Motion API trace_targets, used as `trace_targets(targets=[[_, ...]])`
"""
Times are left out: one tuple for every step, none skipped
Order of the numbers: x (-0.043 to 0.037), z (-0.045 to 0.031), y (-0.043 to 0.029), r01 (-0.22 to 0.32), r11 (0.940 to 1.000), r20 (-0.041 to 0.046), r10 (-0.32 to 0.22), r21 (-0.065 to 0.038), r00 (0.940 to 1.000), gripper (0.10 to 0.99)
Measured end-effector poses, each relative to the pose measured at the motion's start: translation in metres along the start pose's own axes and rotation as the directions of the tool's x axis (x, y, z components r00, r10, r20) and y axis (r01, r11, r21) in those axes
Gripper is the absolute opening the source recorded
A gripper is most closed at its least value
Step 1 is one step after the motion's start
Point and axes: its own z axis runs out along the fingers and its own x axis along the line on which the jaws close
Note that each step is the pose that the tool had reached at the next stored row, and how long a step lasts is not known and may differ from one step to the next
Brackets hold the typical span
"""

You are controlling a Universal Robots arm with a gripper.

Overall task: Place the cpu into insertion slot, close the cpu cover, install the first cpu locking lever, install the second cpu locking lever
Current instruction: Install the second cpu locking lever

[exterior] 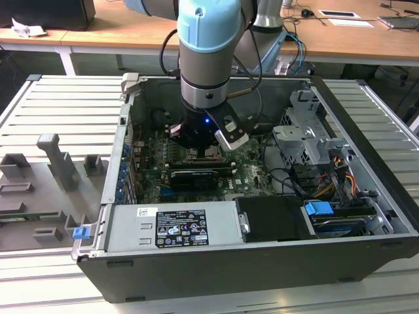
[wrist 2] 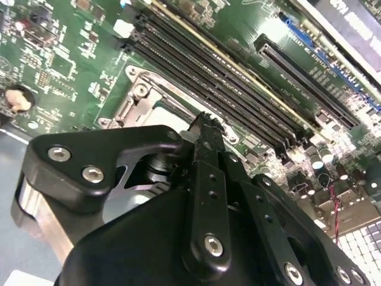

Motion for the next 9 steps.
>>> trace_targets(targets=[[0.0025, 0.0000, -0.0006, 0.000, 1.0000, 0.0002, 0.000, -0.002, 1.0000, 0.106], [0.0061, -0.0002, -0.0013, 0.000, 1.0000, 0.0003, 0.000, -0.003, 1.0000, 0.106], [0.0078, -0.0004, -0.0022, 0.000, 1.0000, 0.0005, 0.000, -0.004, 1.0000, 0.106], [0.0087, -0.0005, -0.0034, 0.000, 1.0000, 0.0006, 0.000, -0.005, 1.0000, 0.106], [0.0096, -0.0007, -0.0050, 0.000, 1.0000, 0.0007, 0.000, -0.006, 1.0000, 0.106], [0.0105, -0.0009, -0.0065, 0.000, 1.0000, 0.0008, 0.000, -0.008, 1.0000, 0.106], [0.0115, -0.0011, -0.0084, 0.000, 0.9999, 0.0012, 0.000, -0.011, 1.0000, 0.106], [0.0127, -0.0011, -0.0092, -0.001, 0.9999, 0.0015, 0.001, -0.014, 1.0000, 0.106], [0.0154, -0.0009, -0.0097, -0.001, 0.9998, 0.0018, 0.001, -0.019, 1.0000, 0.106]])
